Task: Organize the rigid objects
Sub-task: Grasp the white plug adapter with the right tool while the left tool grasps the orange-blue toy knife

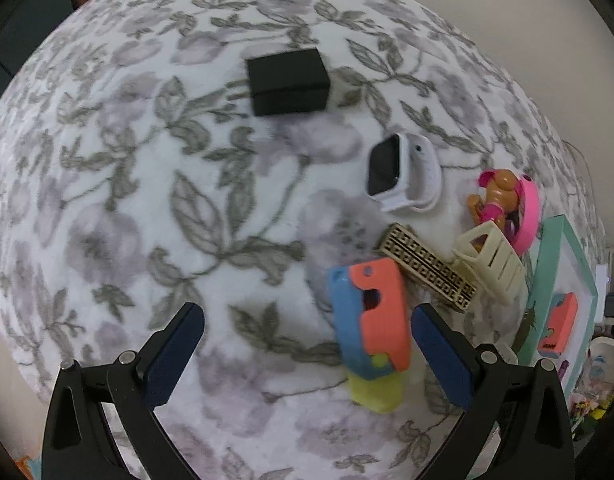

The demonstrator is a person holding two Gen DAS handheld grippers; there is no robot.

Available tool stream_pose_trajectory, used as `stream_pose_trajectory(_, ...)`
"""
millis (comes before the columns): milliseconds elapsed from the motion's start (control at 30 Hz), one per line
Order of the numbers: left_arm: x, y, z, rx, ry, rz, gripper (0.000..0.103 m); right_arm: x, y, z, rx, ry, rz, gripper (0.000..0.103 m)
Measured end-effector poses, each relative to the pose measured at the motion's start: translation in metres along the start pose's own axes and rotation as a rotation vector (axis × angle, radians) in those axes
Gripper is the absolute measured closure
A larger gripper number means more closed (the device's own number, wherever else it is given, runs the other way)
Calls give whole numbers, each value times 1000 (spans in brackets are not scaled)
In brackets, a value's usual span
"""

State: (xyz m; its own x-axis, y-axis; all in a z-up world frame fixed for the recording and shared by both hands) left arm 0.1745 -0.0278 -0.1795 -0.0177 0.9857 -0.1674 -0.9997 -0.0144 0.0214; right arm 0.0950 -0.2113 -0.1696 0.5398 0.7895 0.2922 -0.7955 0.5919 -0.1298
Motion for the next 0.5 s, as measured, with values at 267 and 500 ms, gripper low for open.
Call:
stream_pose_trajectory(267, -17, 0, -15, -11, -35, -53, 0, -6, 1, 7, -12, -8, -10, 40)
stream_pose_trajectory(500, -41, 10, -28, 5, -67, -106, 14, -11, -1, 14, -21, -4, -14, 40)
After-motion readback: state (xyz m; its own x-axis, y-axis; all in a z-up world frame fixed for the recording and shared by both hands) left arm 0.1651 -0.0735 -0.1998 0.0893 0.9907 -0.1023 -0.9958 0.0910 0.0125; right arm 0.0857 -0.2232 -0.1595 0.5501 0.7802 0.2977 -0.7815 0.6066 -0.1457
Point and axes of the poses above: each gripper's, at about its wrist camera, not at the fingertips, and z roughly against the way its jaws point, x to its left, y to its underside, the point moved 10 cm from there along -z, roughly the way its jaws point, and after that the axes turned 9 degrees about x, right-handed, at the moved point
